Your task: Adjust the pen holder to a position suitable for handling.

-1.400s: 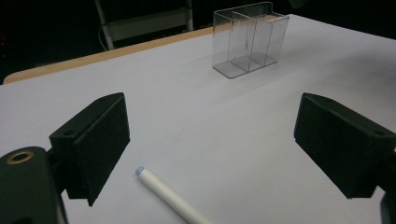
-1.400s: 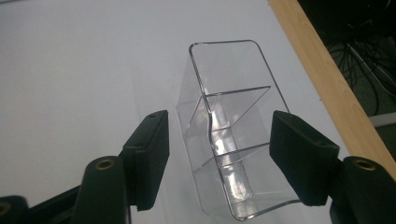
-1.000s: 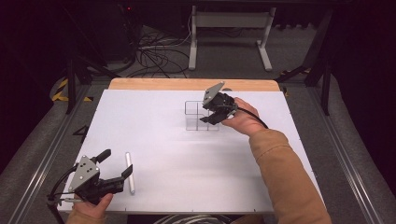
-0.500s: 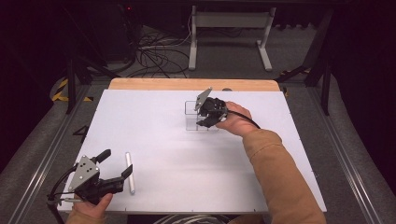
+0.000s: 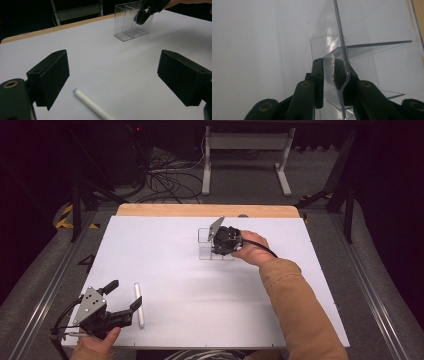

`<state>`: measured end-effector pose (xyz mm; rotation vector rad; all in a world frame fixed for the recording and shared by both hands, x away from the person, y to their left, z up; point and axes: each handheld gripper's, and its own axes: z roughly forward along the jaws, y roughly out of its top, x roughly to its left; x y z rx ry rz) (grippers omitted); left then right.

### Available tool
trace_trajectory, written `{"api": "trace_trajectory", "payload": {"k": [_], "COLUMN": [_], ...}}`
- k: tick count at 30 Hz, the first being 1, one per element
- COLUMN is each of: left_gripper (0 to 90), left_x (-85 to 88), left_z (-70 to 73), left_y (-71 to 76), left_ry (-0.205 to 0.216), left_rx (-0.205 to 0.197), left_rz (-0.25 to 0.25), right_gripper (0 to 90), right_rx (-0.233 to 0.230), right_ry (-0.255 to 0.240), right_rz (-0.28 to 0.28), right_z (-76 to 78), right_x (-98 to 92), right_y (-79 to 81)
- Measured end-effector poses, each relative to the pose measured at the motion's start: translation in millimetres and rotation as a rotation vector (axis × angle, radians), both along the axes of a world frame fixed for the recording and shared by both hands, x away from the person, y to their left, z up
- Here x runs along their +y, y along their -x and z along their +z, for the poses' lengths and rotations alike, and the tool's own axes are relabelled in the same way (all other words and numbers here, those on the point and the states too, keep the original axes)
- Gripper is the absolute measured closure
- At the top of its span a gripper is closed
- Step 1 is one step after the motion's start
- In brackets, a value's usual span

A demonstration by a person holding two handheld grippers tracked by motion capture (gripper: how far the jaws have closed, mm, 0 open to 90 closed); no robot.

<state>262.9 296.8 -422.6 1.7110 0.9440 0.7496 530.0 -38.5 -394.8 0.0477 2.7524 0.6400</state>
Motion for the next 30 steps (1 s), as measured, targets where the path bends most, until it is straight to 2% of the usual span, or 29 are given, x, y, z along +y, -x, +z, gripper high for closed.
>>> {"api": "trace_trajectory", "payload": {"k": [10, 18, 19, 23, 30], "left_gripper": [11.3, 11.3, 11.3, 11.3, 11.3], "left_x": [0.2, -0.5, -1.0, -1.6, -1.1], "left_z": [-0.1, 0.2, 0.1, 0.2, 0.1], "left_y": [-0.3, -0.3, -0.1, -0.3, -0.4], "left_ry": [-0.003, -0.003, -0.001, -0.001, -0.001], "left_rx": [0.003, 0.003, 0.005, 0.004, 0.008], "left_rz": [-0.001, -0.003, -0.004, -0.004, -0.003], "right_gripper": [84.0, 84.7, 84.7, 85.1, 86.3], "right_rx": [-0.005, 0.005, 0.013, 0.045, 0.108], "right_ry": [0.025, -0.006, -0.007, -0.004, -0.002], "right_rz": [0.031, 0.058, 0.068, 0.086, 0.101], "right_z": [4.9, 22.6, 28.2, 35.7, 34.2], "right_x": [-0.9, -3.6, -1.8, 5.1, 16.1], "right_y": [7.4, 24.4, 33.4, 52.5, 78.0]}}
